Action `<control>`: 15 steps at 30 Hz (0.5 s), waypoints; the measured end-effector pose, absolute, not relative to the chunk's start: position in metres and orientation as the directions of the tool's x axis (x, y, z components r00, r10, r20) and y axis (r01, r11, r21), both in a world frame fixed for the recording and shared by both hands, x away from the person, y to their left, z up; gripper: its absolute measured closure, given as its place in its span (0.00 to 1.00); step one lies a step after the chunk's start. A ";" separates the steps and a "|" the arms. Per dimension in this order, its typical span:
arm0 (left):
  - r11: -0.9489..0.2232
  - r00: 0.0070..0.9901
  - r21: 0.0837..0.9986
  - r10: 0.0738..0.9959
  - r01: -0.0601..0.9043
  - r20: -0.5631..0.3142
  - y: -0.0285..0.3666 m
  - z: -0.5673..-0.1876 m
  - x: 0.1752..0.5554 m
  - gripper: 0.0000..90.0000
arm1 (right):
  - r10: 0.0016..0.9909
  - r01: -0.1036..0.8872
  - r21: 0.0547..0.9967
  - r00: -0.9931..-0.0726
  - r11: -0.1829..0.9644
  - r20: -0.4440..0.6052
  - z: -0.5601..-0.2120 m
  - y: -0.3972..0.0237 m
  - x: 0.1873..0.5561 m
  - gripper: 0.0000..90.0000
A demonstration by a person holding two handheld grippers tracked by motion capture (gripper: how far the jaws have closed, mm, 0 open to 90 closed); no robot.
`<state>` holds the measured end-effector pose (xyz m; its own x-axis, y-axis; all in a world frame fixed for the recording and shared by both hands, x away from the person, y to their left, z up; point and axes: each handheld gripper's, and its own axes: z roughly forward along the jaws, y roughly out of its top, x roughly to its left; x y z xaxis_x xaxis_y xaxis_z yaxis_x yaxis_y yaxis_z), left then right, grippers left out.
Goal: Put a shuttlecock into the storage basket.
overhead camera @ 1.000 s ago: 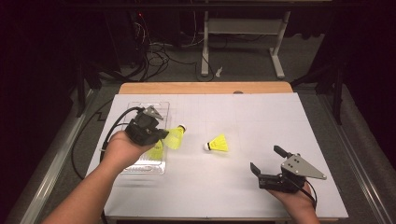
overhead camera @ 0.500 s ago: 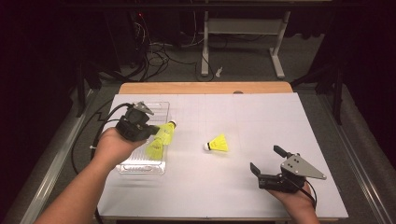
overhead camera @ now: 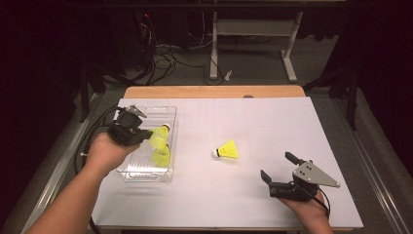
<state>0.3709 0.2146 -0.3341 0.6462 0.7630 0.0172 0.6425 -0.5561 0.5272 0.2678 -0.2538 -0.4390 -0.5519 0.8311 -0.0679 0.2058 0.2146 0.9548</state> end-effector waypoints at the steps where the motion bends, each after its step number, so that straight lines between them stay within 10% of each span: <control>1: -0.551 0.640 0.526 0.768 0.648 0.016 0.217 -0.335 0.372 1.00 | 0.831 0.206 0.955 -0.552 0.215 -0.068 -0.439 -0.254 0.268 0.02; 15: -0.497 0.578 0.498 0.816 0.711 -0.010 0.239 -0.353 0.383 1.00 | 0.830 0.206 0.955 -0.554 0.214 -0.066 -0.440 -0.254 0.268 0.02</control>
